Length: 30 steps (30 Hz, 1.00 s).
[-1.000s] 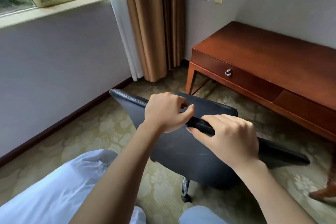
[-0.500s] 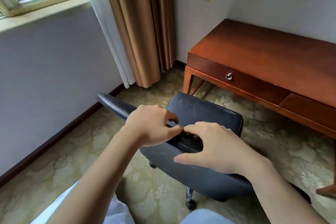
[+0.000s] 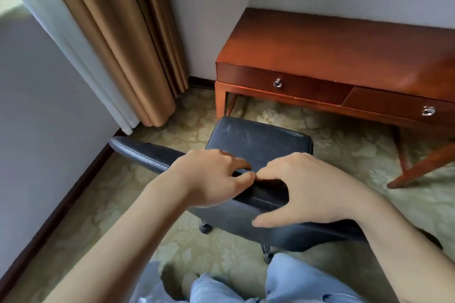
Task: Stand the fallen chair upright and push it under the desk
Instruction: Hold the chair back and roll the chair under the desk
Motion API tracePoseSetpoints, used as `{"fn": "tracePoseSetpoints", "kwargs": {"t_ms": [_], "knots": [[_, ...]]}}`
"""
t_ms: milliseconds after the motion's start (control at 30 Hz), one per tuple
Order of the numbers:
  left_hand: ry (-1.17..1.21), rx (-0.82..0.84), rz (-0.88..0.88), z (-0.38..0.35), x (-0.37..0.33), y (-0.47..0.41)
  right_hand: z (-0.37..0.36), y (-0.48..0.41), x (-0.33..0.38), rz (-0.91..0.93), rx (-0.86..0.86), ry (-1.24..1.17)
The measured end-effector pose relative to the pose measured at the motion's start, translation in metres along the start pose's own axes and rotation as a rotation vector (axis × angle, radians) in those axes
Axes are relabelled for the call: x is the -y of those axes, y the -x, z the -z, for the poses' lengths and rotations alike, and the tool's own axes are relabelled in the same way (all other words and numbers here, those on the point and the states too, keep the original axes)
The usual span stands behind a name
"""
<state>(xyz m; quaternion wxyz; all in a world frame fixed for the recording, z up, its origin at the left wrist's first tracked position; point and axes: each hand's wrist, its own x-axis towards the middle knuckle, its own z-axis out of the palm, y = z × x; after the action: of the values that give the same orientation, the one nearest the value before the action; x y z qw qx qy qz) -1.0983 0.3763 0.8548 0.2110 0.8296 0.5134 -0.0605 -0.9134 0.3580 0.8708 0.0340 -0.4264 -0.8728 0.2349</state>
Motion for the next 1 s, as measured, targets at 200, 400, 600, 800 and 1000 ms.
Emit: {"fn": "tracePoseSetpoints", "kwargs": {"t_ms": [200, 400, 600, 800, 1000], "knots": [[-0.167, 0.013, -0.171, 0.005, 0.034, 0.006, -0.023, -0.015, 0.037, -0.237, -0.092, -0.118], [-0.213, 0.058, -0.228, 0.023, 0.070, 0.001, -0.053, -0.034, 0.096, -0.487, -0.256, 0.111], [-0.219, 0.011, -0.298, 0.042, 0.097, -0.009, -0.067, -0.068, 0.099, -0.540, -0.509, 0.359], [-0.190, 0.067, -0.362, 0.055, 0.126, -0.031, -0.064, -0.101, 0.106, -0.567, -0.488, 0.324], [-0.157, 0.284, -0.421, 0.074, 0.153, -0.057, -0.070, -0.130, 0.112, -0.589, -0.427, 0.323]]}}
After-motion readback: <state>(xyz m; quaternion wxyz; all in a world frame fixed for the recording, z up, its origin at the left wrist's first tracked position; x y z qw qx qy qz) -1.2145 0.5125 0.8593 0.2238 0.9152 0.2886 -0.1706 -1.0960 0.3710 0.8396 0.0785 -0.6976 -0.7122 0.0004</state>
